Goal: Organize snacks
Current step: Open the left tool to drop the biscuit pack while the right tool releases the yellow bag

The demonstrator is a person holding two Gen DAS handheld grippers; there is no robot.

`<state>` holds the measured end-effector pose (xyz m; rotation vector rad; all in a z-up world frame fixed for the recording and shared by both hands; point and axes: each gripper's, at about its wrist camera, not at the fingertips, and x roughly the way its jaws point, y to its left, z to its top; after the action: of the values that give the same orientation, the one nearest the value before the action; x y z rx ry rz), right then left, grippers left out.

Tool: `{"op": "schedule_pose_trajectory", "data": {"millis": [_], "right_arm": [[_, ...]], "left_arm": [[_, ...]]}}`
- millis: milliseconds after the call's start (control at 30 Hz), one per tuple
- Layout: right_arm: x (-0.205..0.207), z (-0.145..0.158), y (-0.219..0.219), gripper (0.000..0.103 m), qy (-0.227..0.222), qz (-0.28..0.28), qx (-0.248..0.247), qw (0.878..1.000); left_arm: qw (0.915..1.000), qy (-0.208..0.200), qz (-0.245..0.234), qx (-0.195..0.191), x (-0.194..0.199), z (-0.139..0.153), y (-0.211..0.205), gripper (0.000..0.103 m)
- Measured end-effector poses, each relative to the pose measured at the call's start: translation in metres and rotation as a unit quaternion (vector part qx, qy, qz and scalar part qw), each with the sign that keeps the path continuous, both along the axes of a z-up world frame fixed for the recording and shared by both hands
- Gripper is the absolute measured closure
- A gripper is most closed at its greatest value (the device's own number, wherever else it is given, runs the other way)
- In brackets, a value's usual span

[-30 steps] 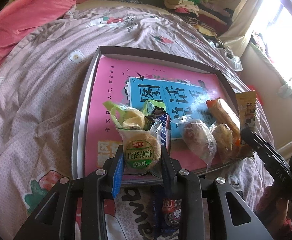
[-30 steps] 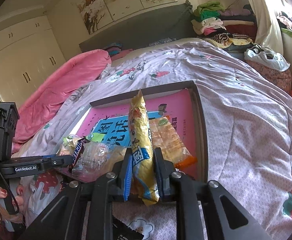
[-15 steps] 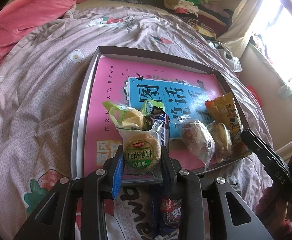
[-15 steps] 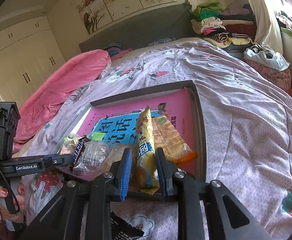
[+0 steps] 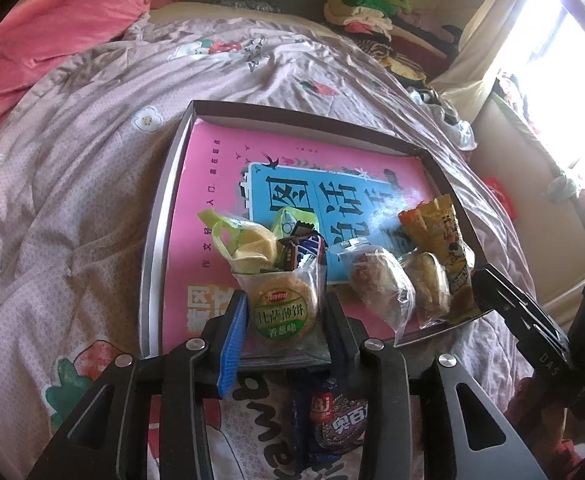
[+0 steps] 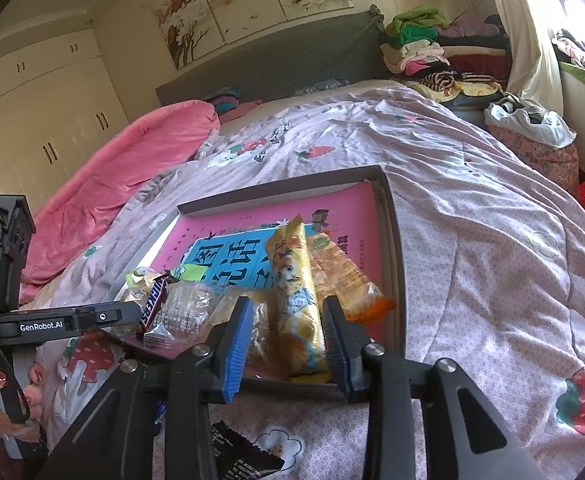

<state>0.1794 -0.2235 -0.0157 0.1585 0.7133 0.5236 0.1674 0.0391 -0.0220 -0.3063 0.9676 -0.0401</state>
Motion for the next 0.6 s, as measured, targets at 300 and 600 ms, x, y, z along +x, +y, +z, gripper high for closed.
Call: {"op": "schedule_pose_trajectory", "data": {"millis": [300, 600], "right_arm": [[0.000, 0.002, -0.005, 0.057, -0.003, -0.009, 0.003, 1.000], [-0.002, 0.004, -0.007, 0.050, -0.005, -0.012, 0.007, 1.000]], "left_arm": [[1.0000, -0.008, 0.000, -0.001, -0.001, 0.004, 0.001, 0.052], [0.9998, -0.021, -0.002, 0.000, -0.004, 0.012, 0.000, 0.041]]}}
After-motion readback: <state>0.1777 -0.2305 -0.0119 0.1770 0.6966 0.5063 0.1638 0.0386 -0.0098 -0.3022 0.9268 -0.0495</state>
